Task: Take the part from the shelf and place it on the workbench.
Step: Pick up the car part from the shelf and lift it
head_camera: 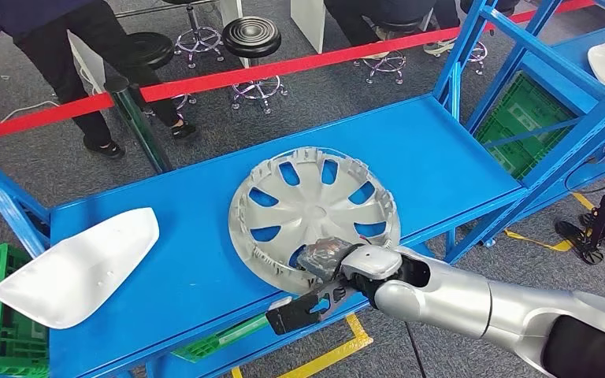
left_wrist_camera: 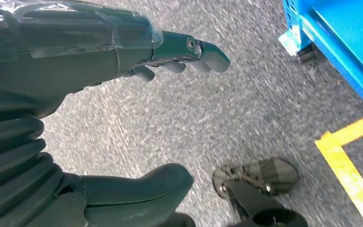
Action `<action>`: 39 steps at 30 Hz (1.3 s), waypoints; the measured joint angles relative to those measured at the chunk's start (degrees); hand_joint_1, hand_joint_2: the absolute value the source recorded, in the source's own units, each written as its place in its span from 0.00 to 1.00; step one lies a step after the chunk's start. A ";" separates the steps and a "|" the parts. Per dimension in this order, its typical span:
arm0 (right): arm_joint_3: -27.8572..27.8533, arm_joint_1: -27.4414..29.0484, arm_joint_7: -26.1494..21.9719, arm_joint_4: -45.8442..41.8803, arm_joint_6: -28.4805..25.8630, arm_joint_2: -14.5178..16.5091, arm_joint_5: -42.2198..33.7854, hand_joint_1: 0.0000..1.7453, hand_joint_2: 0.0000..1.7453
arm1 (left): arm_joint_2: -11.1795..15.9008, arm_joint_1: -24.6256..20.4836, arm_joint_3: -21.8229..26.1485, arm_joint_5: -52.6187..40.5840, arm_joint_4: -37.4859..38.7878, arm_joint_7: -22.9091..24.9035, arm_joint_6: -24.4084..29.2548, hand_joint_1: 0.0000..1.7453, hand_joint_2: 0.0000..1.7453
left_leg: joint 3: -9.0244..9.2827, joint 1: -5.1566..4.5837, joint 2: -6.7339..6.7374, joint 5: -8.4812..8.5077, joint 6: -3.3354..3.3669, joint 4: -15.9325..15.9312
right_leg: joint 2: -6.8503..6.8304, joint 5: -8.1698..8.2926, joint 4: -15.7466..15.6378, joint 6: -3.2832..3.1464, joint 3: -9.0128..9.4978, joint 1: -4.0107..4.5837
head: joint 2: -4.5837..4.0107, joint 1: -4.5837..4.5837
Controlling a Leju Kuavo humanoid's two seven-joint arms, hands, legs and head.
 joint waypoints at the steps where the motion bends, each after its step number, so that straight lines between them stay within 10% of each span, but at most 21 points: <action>1: -0.98 0.77 -0.82 -0.65 -2.85 -0.20 1.16 1.00 1.00 | 0.01 0.04 0.03 0.13 0.00 -0.36 -0.29 0.00 1.00 | -0.01 0.00 -0.03 0.00 0.00 0.00 | -0.02 0.00 0.00 0.00 0.00 0.00 | 0.00 0.01; 8: -12.41 11.71 -4.68 -9.56 -24.44 -1.95 9.74 1.00 1.00 | -0.29 0.32 0.34 -1.11 0.00 -5.48 2.77 0.00 1.00 | -0.10 0.00 -0.73 -0.01 0.00 0.03 | -0.63 -0.18 -0.10 0.19 0.08 -0.02 | 0.00 0.01; 21: -31.13 29.38 -13.54 -27.00 -44.31 -2.65 20.51 1.00 1.00 | -0.90 0.92 -0.44 0.14 0.00 -8.77 3.01 0.00 1.00 | -0.18 -0.06 -0.26 -0.05 0.06 0.00 | -0.57 -0.24 -0.16 0.29 0.07 -0.11 | 0.00 0.11; 39: -33.93 33.59 -22.11 -42.80 -47.91 3.04 21.48 1.00 1.00 | -0.38 1.03 -0.23 1.27 0.00 -12.54 -0.54 0.00 1.00 | 0.00 -0.08 0.48 -0.16 0.18 -0.07 | -0.04 -0.23 -0.16 0.30 0.03 -0.12 | 0.00 0.12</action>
